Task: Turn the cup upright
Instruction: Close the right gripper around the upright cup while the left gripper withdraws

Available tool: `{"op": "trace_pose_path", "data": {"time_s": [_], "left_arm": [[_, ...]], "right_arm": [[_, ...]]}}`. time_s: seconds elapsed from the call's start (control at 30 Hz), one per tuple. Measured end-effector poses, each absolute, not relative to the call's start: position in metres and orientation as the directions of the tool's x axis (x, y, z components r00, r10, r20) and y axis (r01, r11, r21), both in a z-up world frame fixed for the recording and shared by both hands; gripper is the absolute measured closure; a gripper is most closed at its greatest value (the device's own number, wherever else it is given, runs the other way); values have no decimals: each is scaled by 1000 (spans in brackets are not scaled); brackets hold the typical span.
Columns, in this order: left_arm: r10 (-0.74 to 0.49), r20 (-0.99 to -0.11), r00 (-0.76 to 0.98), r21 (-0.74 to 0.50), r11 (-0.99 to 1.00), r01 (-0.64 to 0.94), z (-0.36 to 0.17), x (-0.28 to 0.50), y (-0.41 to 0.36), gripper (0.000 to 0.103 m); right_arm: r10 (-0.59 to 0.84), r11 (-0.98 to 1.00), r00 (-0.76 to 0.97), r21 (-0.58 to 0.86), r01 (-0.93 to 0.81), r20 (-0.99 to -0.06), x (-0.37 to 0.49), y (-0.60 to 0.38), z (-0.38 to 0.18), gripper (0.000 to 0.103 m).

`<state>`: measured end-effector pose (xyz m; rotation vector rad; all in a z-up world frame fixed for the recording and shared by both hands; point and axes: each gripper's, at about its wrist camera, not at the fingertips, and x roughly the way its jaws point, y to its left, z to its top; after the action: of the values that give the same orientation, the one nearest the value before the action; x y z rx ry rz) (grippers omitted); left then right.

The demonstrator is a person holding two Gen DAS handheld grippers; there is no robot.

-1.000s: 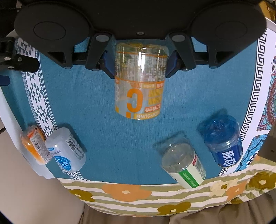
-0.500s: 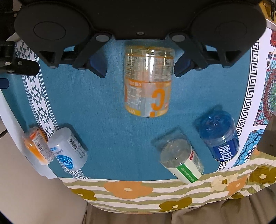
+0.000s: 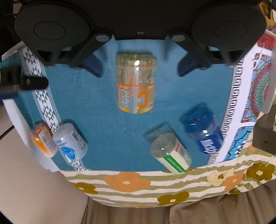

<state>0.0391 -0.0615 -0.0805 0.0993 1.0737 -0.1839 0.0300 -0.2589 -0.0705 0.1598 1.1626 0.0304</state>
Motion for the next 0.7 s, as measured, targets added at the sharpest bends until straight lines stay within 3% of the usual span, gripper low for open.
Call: {"op": "trace_pose_path", "data": {"time_s": [0.27,0.7], "left_arm": [[-91,-876,473,15,977,214,-66,20,-19,0],[-89,-885,457,14,976,217,-85,24,50,0]], "right_arm": [[281,948,347,315,42,-894,73,-221,-54,0],[292,930,255,336,151,-922,125,-159,-101,0]]}}
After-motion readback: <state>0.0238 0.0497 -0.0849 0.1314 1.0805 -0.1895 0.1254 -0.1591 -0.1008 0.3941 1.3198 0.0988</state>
